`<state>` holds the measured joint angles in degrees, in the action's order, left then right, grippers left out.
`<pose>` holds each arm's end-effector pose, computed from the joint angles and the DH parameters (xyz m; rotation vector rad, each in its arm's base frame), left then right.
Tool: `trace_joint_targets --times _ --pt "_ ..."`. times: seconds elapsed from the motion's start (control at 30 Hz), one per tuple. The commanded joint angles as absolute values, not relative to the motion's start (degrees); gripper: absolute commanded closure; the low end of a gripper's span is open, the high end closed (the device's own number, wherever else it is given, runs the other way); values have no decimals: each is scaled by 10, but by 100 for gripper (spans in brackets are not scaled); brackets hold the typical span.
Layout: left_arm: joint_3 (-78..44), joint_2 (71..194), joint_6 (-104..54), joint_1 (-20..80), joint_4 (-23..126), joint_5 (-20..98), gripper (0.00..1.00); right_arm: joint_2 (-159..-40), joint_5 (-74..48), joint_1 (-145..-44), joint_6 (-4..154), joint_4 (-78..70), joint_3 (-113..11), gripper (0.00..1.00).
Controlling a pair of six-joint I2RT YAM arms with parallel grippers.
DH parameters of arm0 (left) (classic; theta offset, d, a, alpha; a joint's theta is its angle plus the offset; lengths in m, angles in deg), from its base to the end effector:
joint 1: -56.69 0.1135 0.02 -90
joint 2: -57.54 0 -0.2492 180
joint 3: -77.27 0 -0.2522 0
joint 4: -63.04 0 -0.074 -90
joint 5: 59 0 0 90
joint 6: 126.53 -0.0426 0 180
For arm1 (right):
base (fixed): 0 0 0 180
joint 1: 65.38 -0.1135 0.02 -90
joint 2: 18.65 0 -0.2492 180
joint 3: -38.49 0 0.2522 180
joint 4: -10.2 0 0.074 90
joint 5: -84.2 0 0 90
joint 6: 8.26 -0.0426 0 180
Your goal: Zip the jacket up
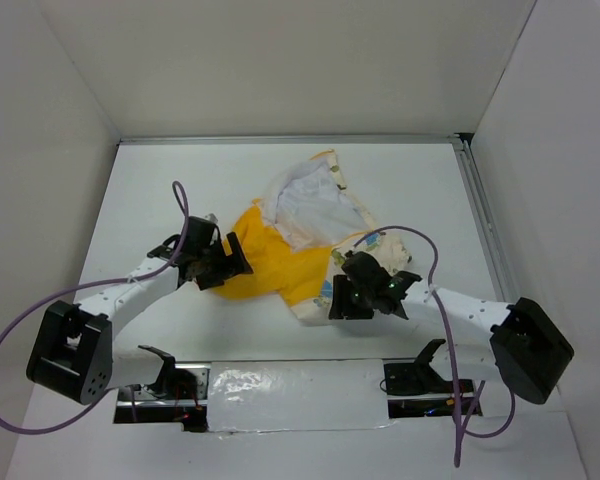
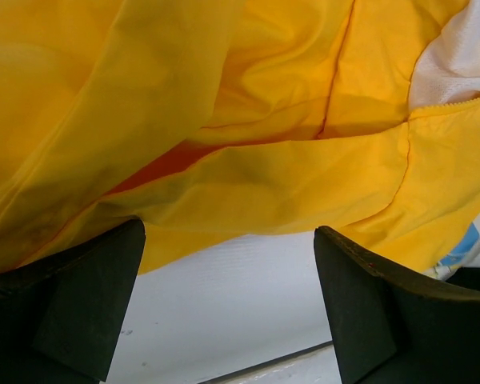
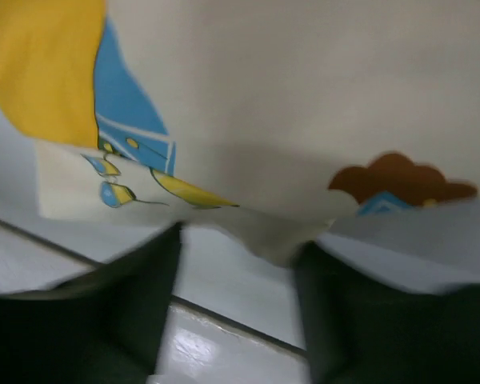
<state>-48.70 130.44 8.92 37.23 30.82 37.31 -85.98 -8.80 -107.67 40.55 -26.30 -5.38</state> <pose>0.2421 -0.0905 0.1796 -0.5270 2.5053 -0.6043 0.1565 0.1454 0.1422 -0.0454 2.7332 0.5417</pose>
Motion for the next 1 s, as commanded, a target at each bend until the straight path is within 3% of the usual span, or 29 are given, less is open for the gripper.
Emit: trace_joint_targets --times 0.0,0.07,0.13,0.17,0.37,0.5,0.67,0.7,0.77,0.83,0.9,0.97 --pt "-492 1311 100 368 327 357 1 -881 -121 -1113 414 -190 -103 55" --pt "-489 1319 102 368 321 343 1 -869 -125 -1122 419 -189 -134 78" --pt "-487 1329 106 367 319 332 1 -835 -130 -1128 427 -183 -153 87" --pt "-487 1331 108 368 318 330 1 -824 -136 -1128 428 -180 -167 99" --pt "-493 1326 110 367 321 328 1 -782 -203 -1057 371 -165 -212 100" --pt "-500 1312 107 367 331 335 1 -866 -249 -972 355 -165 -295 100" --pt "-503 1293 110 367 314 321 1 -1060 -196 -918 426 -246 -482 85" --pt "-505 1289 113 368 312 323 1 -1082 -176 -918 441 -274 -529 70" --pt "-508 1279 110 367 312 322 1 -1123 -151 -926 468 -288 -551 54" --pt "-512 1275 113 367 310 320 1 -1129 -141 -937 488 -295 -552 51" --pt "-513 1270 113 367 310 313 1 -1098 -113 -951 498 -280 -510 21" --pt "-510 1270 113 367 307 313 1 -1041 -78 -982 520 -276 -462 16"
